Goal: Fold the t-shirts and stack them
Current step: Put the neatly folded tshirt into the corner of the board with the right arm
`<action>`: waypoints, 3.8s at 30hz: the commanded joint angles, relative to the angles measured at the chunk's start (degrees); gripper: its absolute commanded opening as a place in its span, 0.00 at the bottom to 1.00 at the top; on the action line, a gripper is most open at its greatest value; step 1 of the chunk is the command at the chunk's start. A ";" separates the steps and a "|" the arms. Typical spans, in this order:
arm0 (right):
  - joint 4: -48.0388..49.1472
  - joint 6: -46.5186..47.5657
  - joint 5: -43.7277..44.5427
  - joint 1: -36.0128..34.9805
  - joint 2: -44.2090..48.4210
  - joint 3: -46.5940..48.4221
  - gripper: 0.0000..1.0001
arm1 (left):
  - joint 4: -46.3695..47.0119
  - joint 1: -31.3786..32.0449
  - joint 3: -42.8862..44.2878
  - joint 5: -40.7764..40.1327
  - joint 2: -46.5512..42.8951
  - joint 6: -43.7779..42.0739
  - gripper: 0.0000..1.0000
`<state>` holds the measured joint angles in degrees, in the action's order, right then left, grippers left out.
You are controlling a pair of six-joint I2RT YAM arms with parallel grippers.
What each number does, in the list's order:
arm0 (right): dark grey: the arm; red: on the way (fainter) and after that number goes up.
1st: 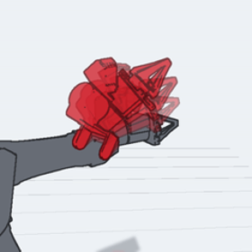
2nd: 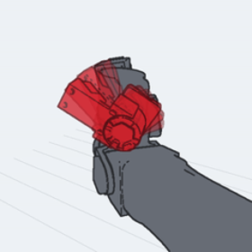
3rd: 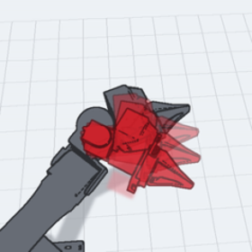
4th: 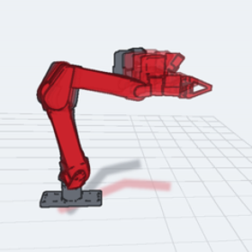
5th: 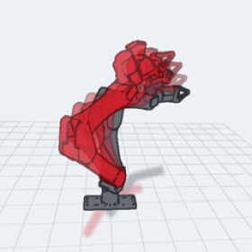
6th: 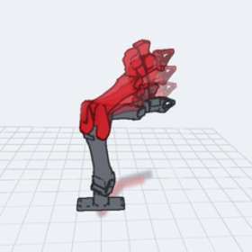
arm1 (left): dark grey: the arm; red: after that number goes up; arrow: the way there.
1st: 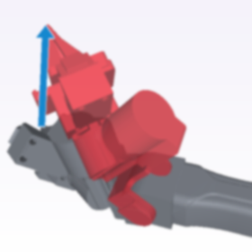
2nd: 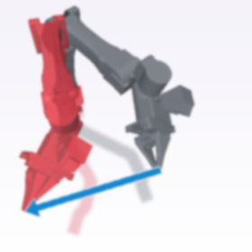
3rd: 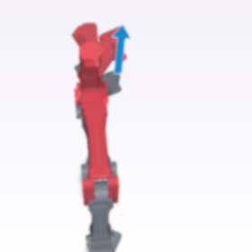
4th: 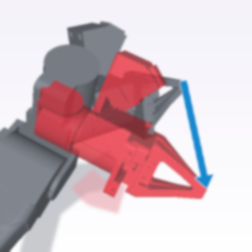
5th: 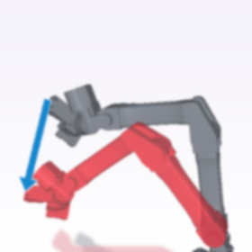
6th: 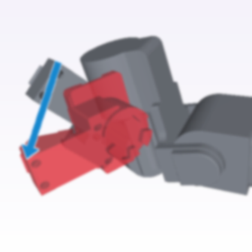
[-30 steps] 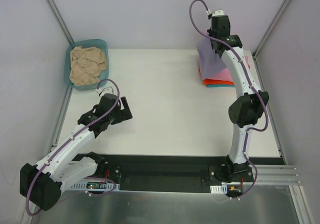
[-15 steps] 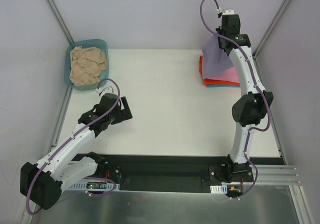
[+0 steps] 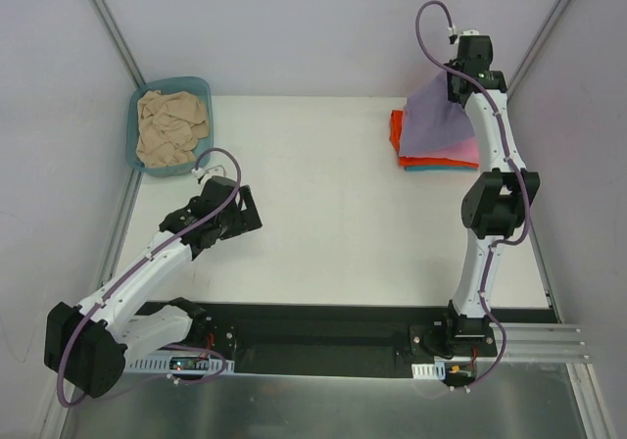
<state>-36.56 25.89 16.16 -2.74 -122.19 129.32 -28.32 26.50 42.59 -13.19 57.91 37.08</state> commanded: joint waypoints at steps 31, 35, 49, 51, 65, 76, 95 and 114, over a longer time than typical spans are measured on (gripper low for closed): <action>6.94 -4.70 -10.87 8.02 1.16 -5.30 0.97 | -0.60 -0.66 5.49 -2.28 7.13 0.45 1.00; 6.94 -6.64 -19.92 8.63 -0.50 -5.05 0.97 | -0.60 -0.66 5.14 -1.93 6.78 0.27 0.99; 11.68 -9.72 -14.93 10.56 -14.21 3.13 0.97 | -0.60 -0.66 5.75 -2.63 10.47 1.59 0.99; 11.33 -9.45 -14.32 10.74 -15.35 3.22 0.97 | -0.69 -0.66 5.75 -2.63 10.56 1.68 0.99; 10.45 -12.61 -19.85 11.62 -12.04 2.96 0.97 | -0.60 -0.66 5.14 -1.57 8.54 1.77 0.99; 12.73 -22.45 -17.92 7.05 16.87 -21.09 0.97 | -0.60 -0.66 3.21 -1.40 1.77 2.82 0.99; 20.56 -33.27 -12.02 -2.09 71.46 -85.00 0.97 | 1.59 -0.66 -3.39 -1.23 -10.80 3.26 0.99; 20.12 -35.82 -15.37 -2.62 91.69 -103.21 0.97 | 2.83 -0.66 -6.29 -6.93 -17.39 3.09 0.99</action>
<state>-18.09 -8.84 1.23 -4.99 -31.66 25.26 -26.85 26.50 36.60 -17.52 41.78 40.03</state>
